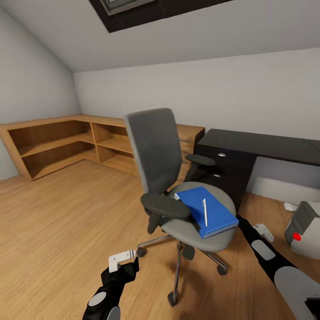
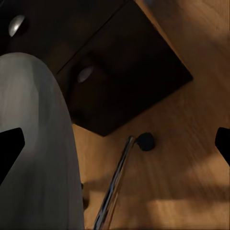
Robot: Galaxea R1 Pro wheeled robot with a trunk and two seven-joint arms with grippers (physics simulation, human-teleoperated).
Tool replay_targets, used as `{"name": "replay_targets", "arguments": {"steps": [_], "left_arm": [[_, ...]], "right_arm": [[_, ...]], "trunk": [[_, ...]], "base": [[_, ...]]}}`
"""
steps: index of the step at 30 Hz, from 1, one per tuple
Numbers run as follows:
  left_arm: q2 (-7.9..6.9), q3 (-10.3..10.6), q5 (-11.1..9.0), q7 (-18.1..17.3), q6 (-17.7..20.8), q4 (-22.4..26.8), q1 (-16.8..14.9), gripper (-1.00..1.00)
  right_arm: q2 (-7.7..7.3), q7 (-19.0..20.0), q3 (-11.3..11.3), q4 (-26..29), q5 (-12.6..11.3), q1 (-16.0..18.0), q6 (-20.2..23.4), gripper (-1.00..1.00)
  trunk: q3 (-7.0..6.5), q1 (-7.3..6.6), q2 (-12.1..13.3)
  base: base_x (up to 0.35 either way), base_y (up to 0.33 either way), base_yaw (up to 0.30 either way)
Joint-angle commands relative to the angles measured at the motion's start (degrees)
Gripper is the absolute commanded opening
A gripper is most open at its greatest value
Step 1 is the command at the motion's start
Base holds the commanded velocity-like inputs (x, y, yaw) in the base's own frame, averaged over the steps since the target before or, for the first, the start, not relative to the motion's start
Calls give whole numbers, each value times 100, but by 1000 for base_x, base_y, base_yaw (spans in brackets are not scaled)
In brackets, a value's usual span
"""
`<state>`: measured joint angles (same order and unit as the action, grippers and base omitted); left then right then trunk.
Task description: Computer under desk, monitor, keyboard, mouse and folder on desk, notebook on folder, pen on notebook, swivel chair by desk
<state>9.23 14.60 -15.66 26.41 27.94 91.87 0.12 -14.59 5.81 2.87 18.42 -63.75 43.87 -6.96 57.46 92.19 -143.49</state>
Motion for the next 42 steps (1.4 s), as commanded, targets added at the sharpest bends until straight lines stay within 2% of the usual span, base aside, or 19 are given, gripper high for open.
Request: {"name": "replay_targets", "arguments": {"steps": [1,35,42], "left_arm": [[0,8,-60,50,9,6,-3,100],[0,34,-60,49,9,6,-3,100],[0,43,-60,49,9,6,-3,100]], "right_arm": [[0,35,109,-14,-85,-1,-24,100],[-2,35,109,-4,-85,-1,-24,100],[-1,35,112,-12,-85,-1,-24,100]], "trunk": [[5,0,-1],[5,0,-1],[5,0,-1]], "base": [[0,0,209],[0,0,247],[-124,0,70]]}}
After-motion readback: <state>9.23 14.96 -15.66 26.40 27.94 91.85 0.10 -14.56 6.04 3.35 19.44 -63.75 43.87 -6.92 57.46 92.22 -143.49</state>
